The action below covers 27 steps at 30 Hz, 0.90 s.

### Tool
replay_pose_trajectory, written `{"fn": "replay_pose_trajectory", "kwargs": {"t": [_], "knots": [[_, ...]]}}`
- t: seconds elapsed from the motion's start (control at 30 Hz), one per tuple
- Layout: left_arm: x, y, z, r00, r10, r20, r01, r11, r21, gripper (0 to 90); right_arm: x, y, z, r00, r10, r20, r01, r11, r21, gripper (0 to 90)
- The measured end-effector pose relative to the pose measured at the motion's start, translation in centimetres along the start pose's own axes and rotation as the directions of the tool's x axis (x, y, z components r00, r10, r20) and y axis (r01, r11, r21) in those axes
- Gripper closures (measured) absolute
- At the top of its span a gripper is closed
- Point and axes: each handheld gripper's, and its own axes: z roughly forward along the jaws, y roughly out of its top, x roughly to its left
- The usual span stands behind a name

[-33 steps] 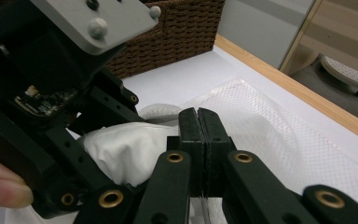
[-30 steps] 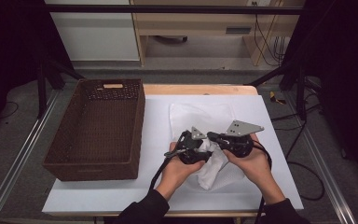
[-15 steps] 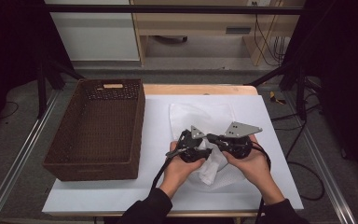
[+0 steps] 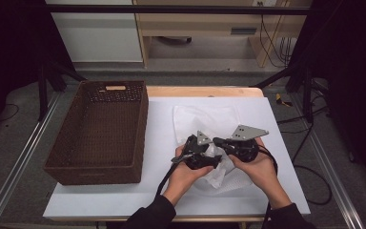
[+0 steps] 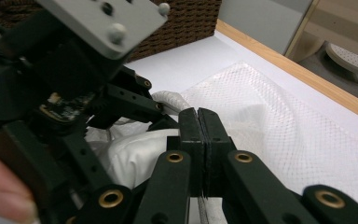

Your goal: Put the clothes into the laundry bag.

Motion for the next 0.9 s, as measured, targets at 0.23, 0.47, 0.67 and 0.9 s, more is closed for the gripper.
{"fn": "replay_pose_trajectory", "kwargs": {"t": [0.23,0.47,0.67,0.9], "knots": [[0.2,0.1,-0.8,0.9994,-0.023,0.027,0.024,0.9991,-0.034,22.3,-0.2,-0.1,-0.1,1.0,0.007,0.002,-0.007,1.0,-0.002,89.9],[-0.1,0.2,-1.3,0.996,-0.048,0.075,0.053,0.9961,-0.071,21.4,-0.4,-0.2,-0.2,0.9999,0.012,0.007,-0.012,1.0,-0.003,89.9],[-0.4,0.2,-1.9,0.9959,-0.043,0.079,0.049,0.9955,-0.081,21.5,-0.6,-0.2,-0.4,0.9998,0.015,0.012,-0.015,1.0,-0.005,89.9],[-0.7,0.2,-2.1,0.9967,-0.027,0.076,0.033,0.9962,-0.08,21.5,-0.6,-0.2,-0.5,0.9998,0.014,0.013,-0.014,1.0,-0.005,89.9]]}}
